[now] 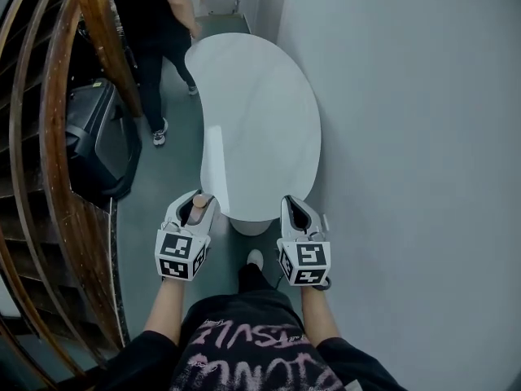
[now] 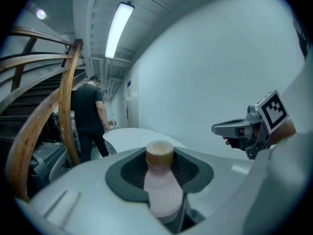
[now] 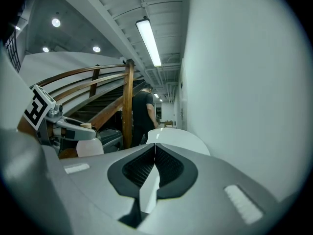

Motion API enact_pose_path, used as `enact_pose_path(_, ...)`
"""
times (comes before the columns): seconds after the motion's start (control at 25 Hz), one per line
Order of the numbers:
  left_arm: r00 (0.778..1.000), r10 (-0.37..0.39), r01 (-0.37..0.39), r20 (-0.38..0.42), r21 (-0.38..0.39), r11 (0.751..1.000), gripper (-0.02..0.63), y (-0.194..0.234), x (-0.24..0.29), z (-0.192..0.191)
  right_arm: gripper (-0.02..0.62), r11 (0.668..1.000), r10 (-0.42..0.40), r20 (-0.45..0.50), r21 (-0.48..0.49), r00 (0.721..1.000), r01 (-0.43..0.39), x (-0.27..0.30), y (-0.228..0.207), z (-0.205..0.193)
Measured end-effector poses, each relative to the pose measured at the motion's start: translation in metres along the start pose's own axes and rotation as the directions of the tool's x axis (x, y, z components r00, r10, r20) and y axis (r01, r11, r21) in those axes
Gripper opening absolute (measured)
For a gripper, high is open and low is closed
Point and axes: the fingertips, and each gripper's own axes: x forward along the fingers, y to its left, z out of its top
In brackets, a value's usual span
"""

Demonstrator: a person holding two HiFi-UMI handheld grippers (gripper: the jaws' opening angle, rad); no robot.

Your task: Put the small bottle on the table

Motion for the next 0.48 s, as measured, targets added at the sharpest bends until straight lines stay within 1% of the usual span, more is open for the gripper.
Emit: enact_pose_path(0.48,0.999,0.019,-0.021,-0.048,-0.038,0.999,0.13,0.033,0.079,0.006,0.011,1.0,0.004,-0.058,0.022,0.998,-0.002,0.077,-0.046,0.0)
